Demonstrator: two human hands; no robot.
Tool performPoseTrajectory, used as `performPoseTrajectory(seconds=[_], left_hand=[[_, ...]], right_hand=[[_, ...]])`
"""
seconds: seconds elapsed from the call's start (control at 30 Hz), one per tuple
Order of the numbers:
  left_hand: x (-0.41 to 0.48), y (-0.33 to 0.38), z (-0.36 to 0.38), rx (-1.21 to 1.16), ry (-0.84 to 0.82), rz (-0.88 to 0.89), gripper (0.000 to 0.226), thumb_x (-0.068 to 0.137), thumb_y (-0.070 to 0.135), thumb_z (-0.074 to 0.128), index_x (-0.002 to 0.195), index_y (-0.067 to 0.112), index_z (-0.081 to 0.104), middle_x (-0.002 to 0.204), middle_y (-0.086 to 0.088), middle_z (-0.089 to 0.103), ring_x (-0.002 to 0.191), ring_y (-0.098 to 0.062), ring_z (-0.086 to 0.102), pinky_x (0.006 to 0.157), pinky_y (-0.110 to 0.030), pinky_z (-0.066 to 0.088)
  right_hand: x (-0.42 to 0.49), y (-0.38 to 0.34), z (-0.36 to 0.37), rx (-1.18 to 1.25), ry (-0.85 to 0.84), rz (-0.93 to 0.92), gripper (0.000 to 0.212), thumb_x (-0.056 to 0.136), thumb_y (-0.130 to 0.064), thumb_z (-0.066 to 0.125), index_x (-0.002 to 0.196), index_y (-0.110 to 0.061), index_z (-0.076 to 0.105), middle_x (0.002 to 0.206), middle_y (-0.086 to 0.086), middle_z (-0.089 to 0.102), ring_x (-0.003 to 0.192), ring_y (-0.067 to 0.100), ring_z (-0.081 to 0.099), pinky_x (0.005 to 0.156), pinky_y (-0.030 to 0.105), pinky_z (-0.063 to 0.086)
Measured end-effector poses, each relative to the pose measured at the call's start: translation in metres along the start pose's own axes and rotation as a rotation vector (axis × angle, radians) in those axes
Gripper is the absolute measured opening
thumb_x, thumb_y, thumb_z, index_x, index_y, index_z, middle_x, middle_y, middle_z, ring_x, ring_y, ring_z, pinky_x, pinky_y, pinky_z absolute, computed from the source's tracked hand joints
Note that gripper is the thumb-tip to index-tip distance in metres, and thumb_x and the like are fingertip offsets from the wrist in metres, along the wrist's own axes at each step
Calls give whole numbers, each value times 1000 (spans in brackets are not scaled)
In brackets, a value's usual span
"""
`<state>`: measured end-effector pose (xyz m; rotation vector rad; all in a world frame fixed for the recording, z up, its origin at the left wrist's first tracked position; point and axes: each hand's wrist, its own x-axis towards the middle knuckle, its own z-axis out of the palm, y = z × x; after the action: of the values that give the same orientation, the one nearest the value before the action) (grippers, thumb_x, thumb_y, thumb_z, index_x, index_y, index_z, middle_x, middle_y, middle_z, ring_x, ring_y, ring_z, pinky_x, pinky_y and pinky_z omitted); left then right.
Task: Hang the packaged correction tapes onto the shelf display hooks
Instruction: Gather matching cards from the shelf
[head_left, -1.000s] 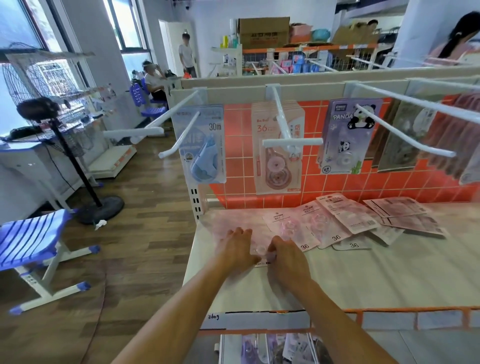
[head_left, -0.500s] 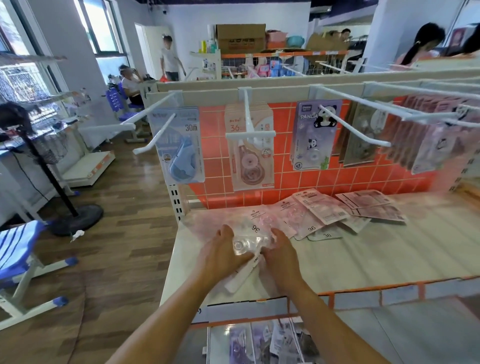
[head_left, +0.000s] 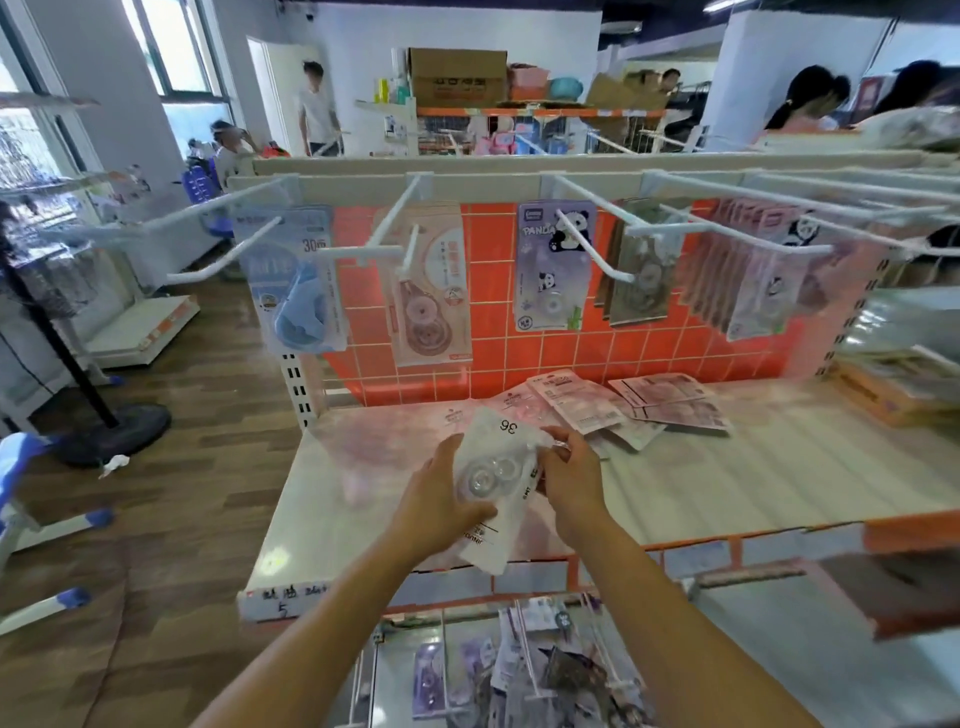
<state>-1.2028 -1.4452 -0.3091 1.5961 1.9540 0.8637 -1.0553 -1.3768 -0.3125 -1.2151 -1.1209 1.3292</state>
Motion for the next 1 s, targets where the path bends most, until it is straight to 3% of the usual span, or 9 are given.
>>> performPoseTrajectory(seconds=[0.1, 0.2, 0.27, 0.33, 0.47, 0.57, 0.73, 0.87, 1.0], left_hand=[[-14, 15, 12, -72, -50, 18, 86, 75, 24, 78, 143, 29, 26, 112, 2, 60, 86, -13, 61, 65, -18, 47], [-30, 25, 27, -88, -96, 45, 70, 77, 27, 74, 136, 28, 38, 112, 2, 66, 91, -13, 63, 68, -19, 47], [-40, 31, 35, -12, -121, 33, 41, 74, 35, 69, 111, 23, 56, 100, 0, 67, 87, -17, 61, 67, -25, 47], [-48, 36, 44, 32, -132, 33, 26, 68, 43, 60, 83, 22, 56, 84, -2, 66, 78, -20, 60, 64, -30, 44], [-60, 35, 62, 13, -131, 59, 38, 63, 57, 57, 69, 20, 50, 67, 3, 57, 61, -12, 50, 54, -24, 35], [-67, 31, 79, -51, -158, 11, 33, 75, 44, 70, 71, 14, 56, 63, 3, 55, 58, -11, 46, 54, -26, 36], [-75, 25, 106, -191, -187, -68, 24, 77, 26, 75, 84, 6, 64, 75, -17, 66, 63, -16, 56, 59, -34, 45], [-84, 23, 118, -244, -238, -154, 19, 74, 24, 77, 90, 21, 69, 86, -4, 73, 83, -22, 69, 79, -42, 57], [-93, 20, 127, -266, -271, -221, 29, 66, 29, 79, 92, 18, 71, 92, -4, 74, 91, -24, 69, 86, -49, 56]], right_hand=[[-5, -6, -23, 63, 0, -12, 32, 92, 2, 47, 95, -27, 62, 93, 10, 64, 79, 25, 61, 74, 41, 51], [-11, -12, -45, 93, -2, -22, 39, 88, 9, 45, 91, -23, 67, 97, 13, 67, 84, 26, 63, 74, 39, 52], [-16, -16, -57, 124, -23, -6, 37, 87, 10, 43, 87, -17, 68, 93, 11, 67, 80, 23, 61, 67, 34, 51], [-23, -19, -67, 122, -61, -9, 33, 89, 6, 46, 82, -16, 69, 89, 10, 65, 77, 22, 56, 64, 32, 46], [-40, -18, -87, 80, -177, -51, 15, 86, -3, 63, 81, -16, 68, 79, -1, 60, 68, 9, 51, 55, 17, 42], [-50, -15, -104, 27, -245, -44, 19, 82, 3, 66, 77, -15, 67, 77, 2, 59, 73, 12, 53, 57, 18, 45], [-58, -7, -126, -28, -276, -49, 22, 81, 5, 66, 72, -15, 66, 73, 1, 63, 71, 9, 56, 59, 16, 46], [-62, 3, -138, -64, -243, -45, 21, 82, 2, 68, 73, -17, 68, 75, -1, 64, 72, 6, 57, 61, 13, 46], [-66, 15, -144, -81, -256, -1, 20, 84, -1, 67, 74, -19, 69, 77, -1, 66, 75, 8, 59, 63, 14, 47]])
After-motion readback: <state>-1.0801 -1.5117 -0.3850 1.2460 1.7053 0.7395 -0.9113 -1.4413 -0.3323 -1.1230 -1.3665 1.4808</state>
